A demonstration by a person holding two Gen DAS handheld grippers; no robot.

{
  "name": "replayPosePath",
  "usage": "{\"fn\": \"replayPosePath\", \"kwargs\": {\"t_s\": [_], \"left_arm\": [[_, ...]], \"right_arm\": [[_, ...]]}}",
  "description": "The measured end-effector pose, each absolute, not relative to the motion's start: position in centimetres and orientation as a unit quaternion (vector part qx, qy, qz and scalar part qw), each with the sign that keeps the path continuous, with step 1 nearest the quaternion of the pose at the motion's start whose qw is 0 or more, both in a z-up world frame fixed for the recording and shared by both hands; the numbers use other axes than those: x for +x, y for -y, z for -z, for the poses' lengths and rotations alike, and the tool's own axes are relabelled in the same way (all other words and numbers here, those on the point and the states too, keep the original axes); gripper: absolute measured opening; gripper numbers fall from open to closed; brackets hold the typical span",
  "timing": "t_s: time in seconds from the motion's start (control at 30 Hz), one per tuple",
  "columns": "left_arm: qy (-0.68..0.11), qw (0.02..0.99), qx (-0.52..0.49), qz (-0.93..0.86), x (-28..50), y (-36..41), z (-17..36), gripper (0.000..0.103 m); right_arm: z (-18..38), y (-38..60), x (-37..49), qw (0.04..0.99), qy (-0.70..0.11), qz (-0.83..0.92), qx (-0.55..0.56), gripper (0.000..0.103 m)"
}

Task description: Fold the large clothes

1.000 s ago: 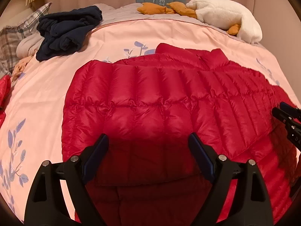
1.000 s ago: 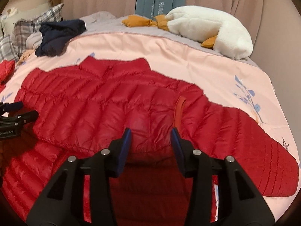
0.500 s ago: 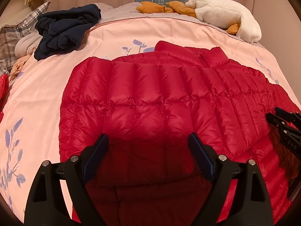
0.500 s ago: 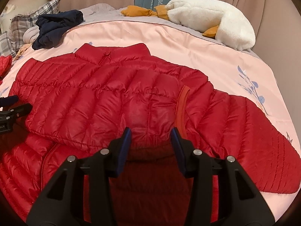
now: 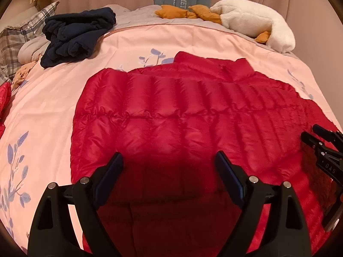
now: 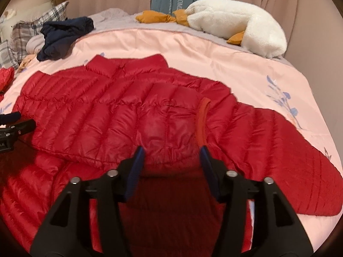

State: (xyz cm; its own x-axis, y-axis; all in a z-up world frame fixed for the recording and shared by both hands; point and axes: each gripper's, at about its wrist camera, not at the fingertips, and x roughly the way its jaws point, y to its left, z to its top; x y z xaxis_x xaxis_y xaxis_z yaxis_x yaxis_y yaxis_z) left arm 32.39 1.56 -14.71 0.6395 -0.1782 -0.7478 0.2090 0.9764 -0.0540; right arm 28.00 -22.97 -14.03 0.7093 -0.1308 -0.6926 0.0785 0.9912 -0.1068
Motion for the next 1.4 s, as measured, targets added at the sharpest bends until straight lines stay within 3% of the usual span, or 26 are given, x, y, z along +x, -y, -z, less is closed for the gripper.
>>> {"fn": "replayPosePath", "kwargs": {"t_s": [0.17, 0.23, 0.53, 0.77, 1.17, 1.27, 1.4], "left_arm": [[-0.394, 0.911, 0.020, 0.119, 29.6, -0.8, 12.4, 0.088], [-0.387, 0.914, 0.019, 0.122, 28.6, -0.5, 11.7, 0.094], [-0.368, 0.916, 0.011, 0.159, 23.9, 1.6, 8.3, 0.102], [-0.366, 0.912, 0.009, 0.185, 21.7, 3.9, 6.9, 0.102], [-0.361, 0.908, 0.017, 0.215, 19.6, 9.0, 5.6, 0.102], [-0.365, 0.903, 0.016, 0.224, 19.5, 10.2, 5.7, 0.102], [-0.368, 0.902, 0.014, 0.225, 19.1, 11.4, 5.9, 0.102]], "right_arm": [[11.0, 23.1, 24.5, 0.935, -0.346, 0.069, -0.036, 0.072], [9.5, 23.3, 22.8, 0.940, -0.330, 0.075, -0.031, 0.078], [4.5, 24.5, 16.9, 0.959, -0.269, 0.087, -0.027, 0.085], [2.6, 27.2, 14.2, 0.963, -0.248, 0.107, -0.012, 0.087], [3.0, 34.3, 11.1, 0.954, -0.251, 0.165, 0.020, 0.090], [3.8, 36.8, 10.8, 0.949, -0.262, 0.173, 0.040, 0.096], [6.7, 43.4, 10.5, 0.924, -0.307, 0.145, 0.178, 0.097]]}}
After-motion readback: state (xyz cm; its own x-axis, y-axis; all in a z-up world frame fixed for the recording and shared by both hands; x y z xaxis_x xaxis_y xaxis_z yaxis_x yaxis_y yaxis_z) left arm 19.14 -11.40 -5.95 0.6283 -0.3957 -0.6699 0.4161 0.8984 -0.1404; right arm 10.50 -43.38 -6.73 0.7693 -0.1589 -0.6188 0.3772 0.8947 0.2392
